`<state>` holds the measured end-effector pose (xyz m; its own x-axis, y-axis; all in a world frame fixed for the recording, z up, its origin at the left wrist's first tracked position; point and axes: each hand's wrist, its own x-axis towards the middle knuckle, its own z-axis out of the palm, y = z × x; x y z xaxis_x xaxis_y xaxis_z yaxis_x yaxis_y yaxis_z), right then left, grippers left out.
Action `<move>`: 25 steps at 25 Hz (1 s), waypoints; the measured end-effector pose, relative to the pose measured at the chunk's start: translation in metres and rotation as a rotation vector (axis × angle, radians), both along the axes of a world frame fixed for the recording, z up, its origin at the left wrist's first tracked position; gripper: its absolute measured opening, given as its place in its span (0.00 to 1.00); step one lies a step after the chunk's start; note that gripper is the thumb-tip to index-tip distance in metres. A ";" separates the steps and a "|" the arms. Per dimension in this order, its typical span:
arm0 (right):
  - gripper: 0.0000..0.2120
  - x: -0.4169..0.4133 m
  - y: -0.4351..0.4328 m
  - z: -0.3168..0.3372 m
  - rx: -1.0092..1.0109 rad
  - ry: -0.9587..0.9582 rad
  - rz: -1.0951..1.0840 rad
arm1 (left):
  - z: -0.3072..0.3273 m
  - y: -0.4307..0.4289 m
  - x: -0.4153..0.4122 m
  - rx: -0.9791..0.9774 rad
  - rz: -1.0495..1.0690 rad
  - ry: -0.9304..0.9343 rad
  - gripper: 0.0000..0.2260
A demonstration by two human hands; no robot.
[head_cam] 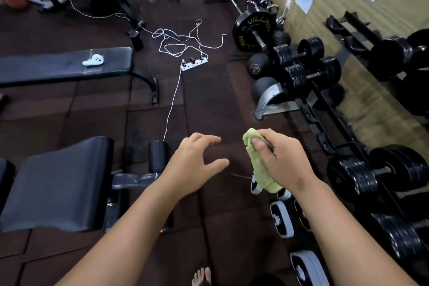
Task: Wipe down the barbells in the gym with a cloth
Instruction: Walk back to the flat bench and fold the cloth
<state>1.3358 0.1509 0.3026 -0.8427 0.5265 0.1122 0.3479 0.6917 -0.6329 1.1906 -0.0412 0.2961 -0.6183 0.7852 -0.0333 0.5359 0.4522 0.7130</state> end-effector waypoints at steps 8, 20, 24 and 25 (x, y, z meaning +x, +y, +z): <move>0.08 -0.117 0.106 -0.016 0.008 0.020 0.049 | -0.014 0.104 -0.107 0.037 0.084 0.008 0.24; 0.09 -0.332 0.248 -0.001 0.044 0.026 0.240 | -0.012 0.231 -0.287 0.056 0.244 0.020 0.25; 0.09 -0.420 0.275 -0.008 0.044 0.023 0.263 | -0.022 0.253 -0.375 0.068 0.256 0.021 0.25; 0.09 -0.447 0.280 -0.009 0.040 0.021 0.266 | -0.023 0.258 -0.401 0.068 0.262 0.021 0.25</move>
<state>0.8889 0.4313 0.2934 -0.9480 0.2821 0.1475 0.1379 0.7817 -0.6082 0.7894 0.2163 0.2728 -0.8007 0.5983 0.0289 0.4219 0.5291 0.7363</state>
